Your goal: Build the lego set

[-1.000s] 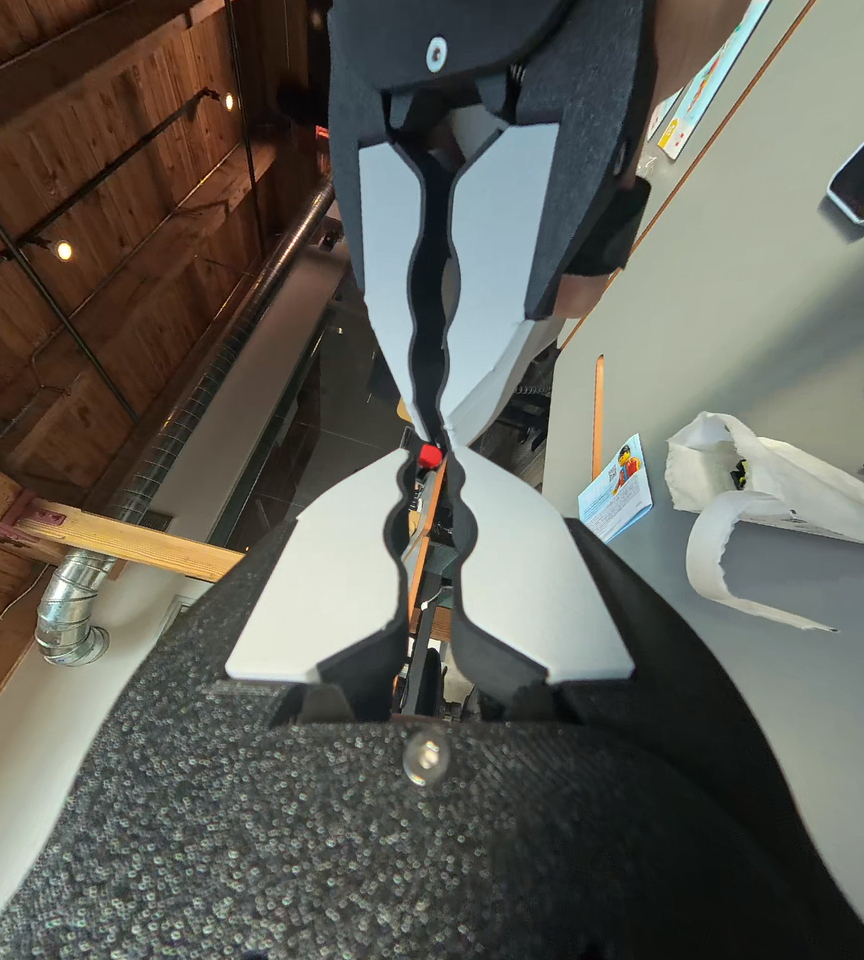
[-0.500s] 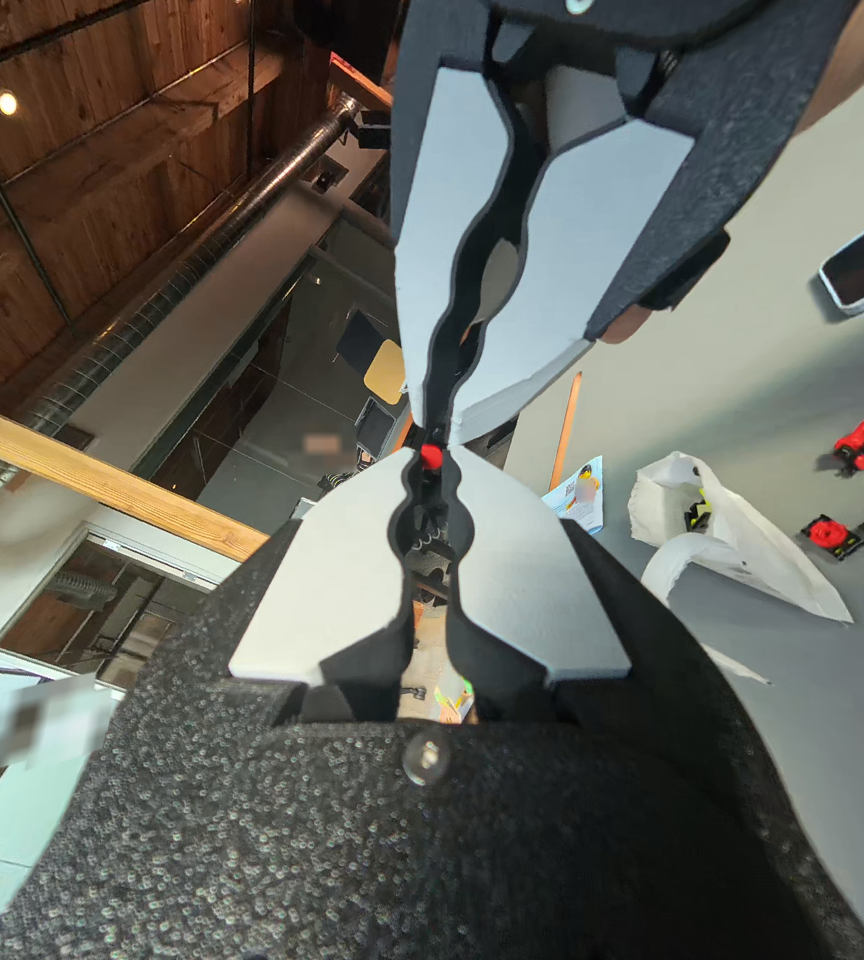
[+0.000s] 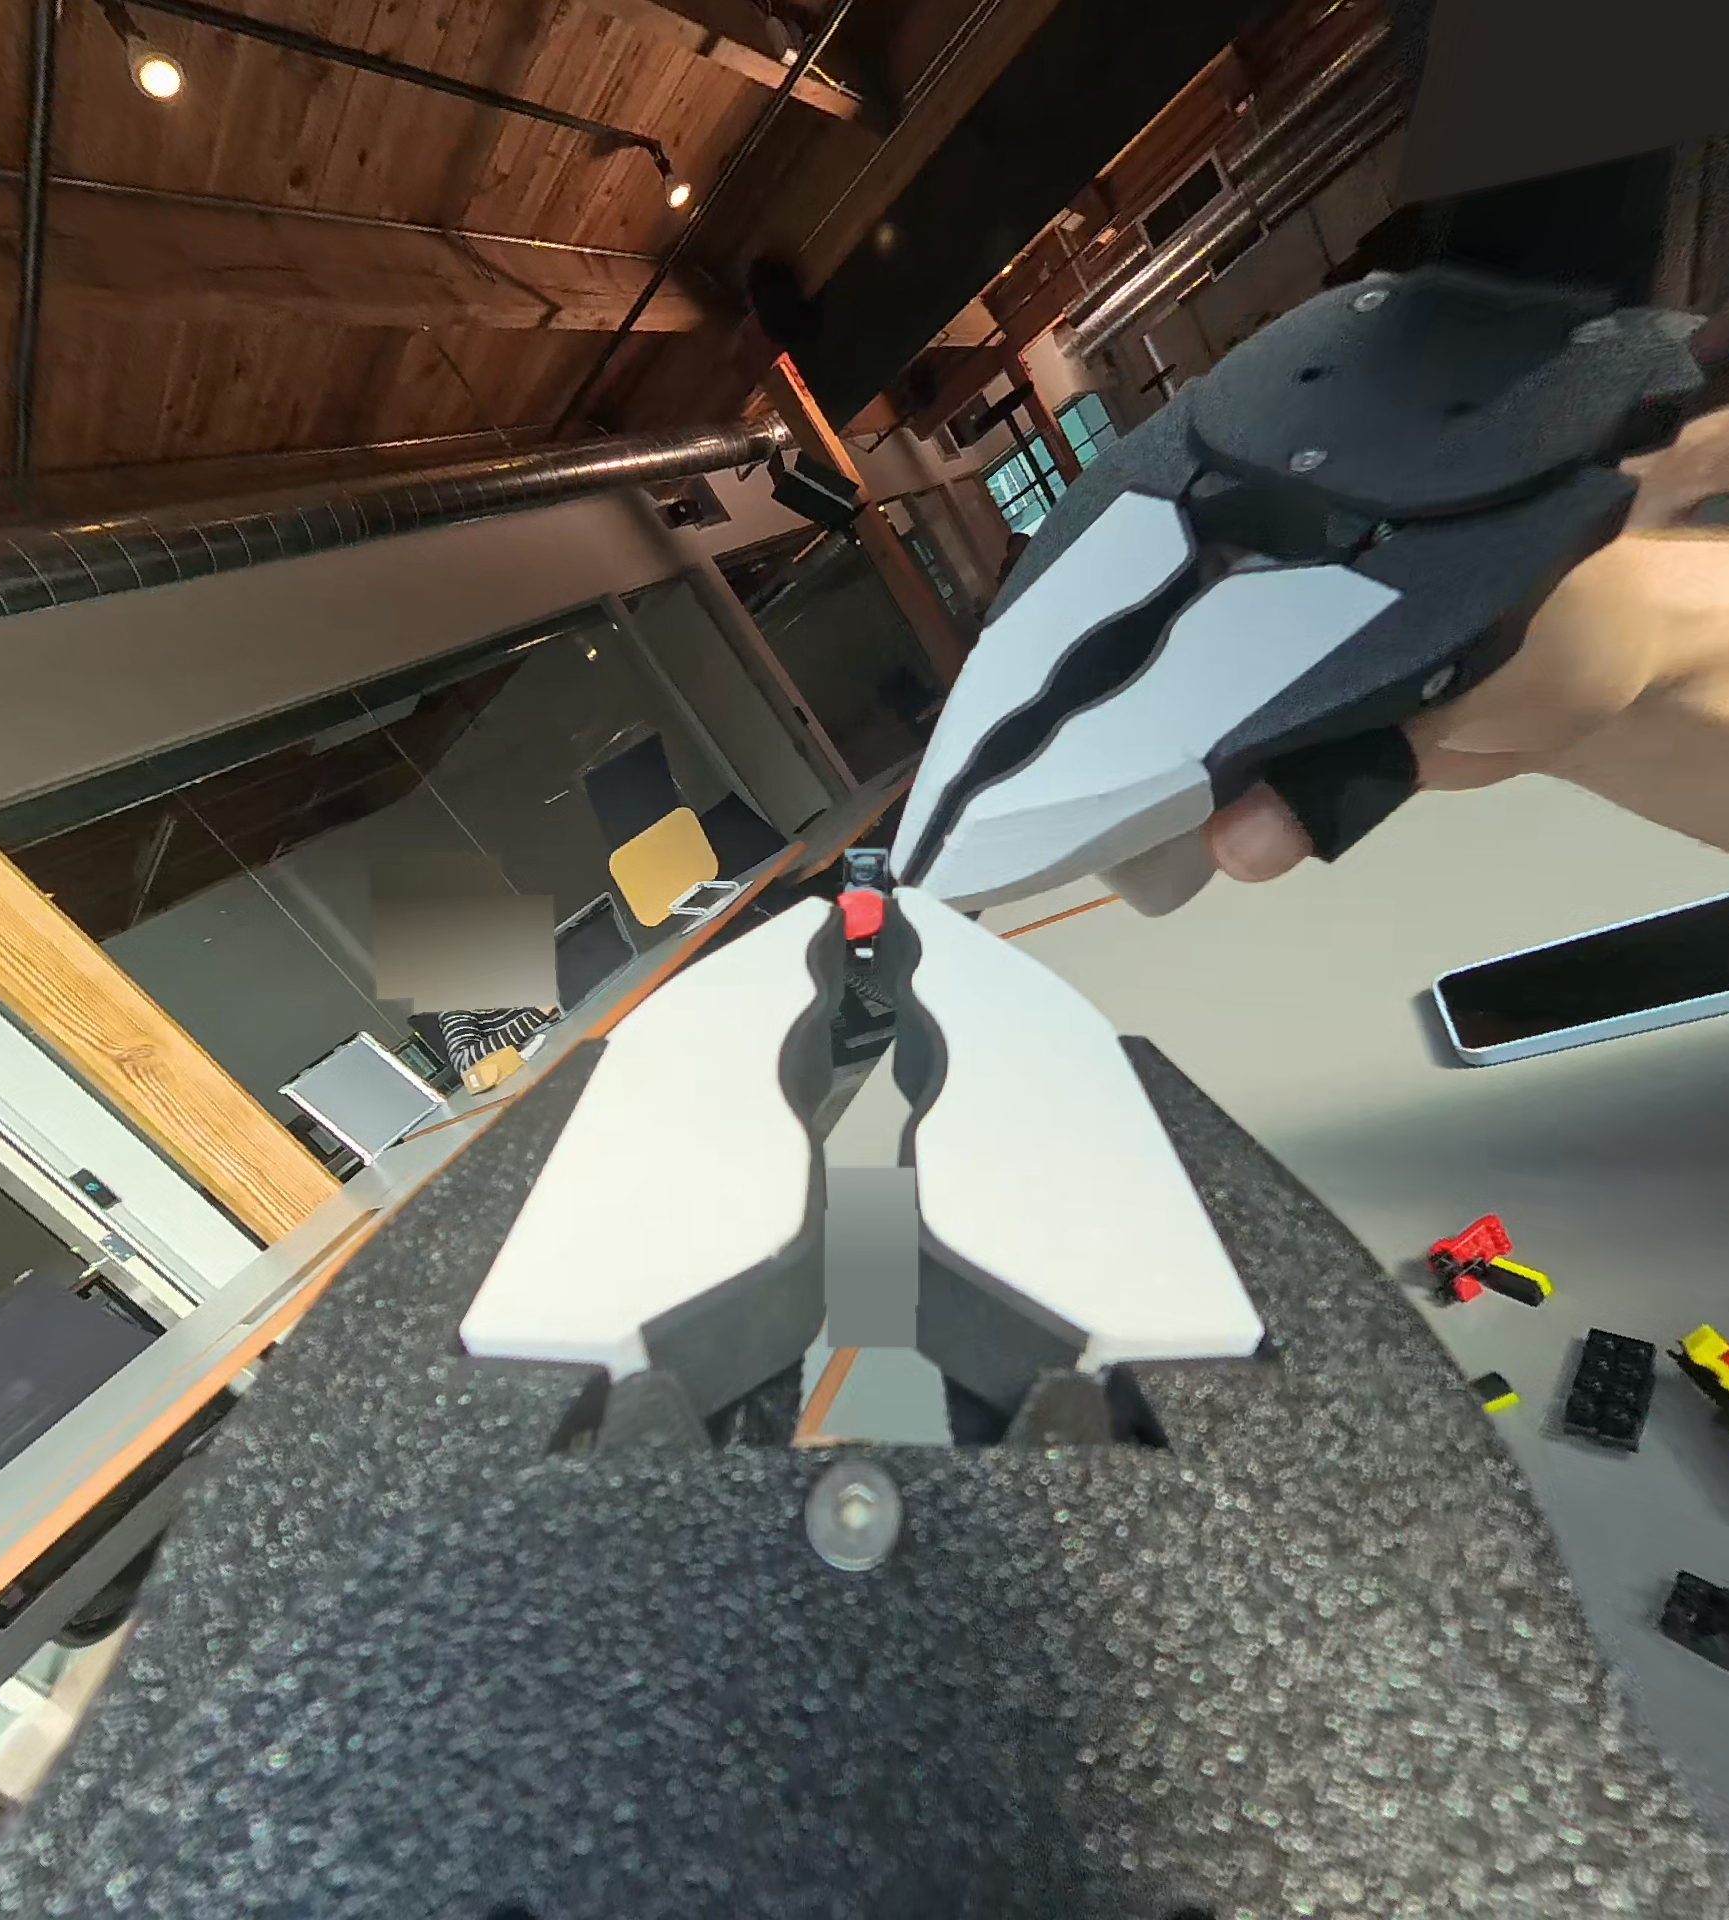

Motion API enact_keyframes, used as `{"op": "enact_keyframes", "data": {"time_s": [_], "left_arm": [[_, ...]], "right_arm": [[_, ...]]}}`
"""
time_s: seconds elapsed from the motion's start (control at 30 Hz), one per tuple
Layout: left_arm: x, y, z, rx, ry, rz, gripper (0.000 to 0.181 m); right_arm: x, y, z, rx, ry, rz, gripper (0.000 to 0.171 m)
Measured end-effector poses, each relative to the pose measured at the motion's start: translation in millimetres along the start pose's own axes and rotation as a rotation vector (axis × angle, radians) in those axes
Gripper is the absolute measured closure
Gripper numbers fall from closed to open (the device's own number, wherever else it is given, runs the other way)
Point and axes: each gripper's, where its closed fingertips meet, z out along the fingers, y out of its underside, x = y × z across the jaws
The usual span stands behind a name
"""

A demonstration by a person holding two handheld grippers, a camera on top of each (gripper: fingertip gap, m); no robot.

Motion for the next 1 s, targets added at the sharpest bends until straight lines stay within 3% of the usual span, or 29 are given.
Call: {"op": "enact_keyframes", "data": {"time_s": [0.13, 0.2, 0.67, 1.0], "left_arm": [[-3.4, -6.1, -4.9, 0.011, -0.071, 0.175, 0.175], [1.3, -9.1, -4.4, 0.005, -0.088, 0.270, 0.175], [3.8, -10.4, -1.6, -0.056, -0.162, 0.500, 0.174], [8.1, -1.6, -0.6, -0.146, -0.100, 0.481, 0.174]], "right_arm": [[-3.0, -24.3, -15.0, 0.287, -0.365, 0.543, 0.157], [-5.6, -30.8, -15.2, 0.345, -0.442, 0.660, 0.157], [-11.4, -23.0, -2.5, 0.265, -0.382, 0.671, 0.166], [-15.6, -13.6, -1.7, 0.156, -0.333, 0.597, 0.166]]}}
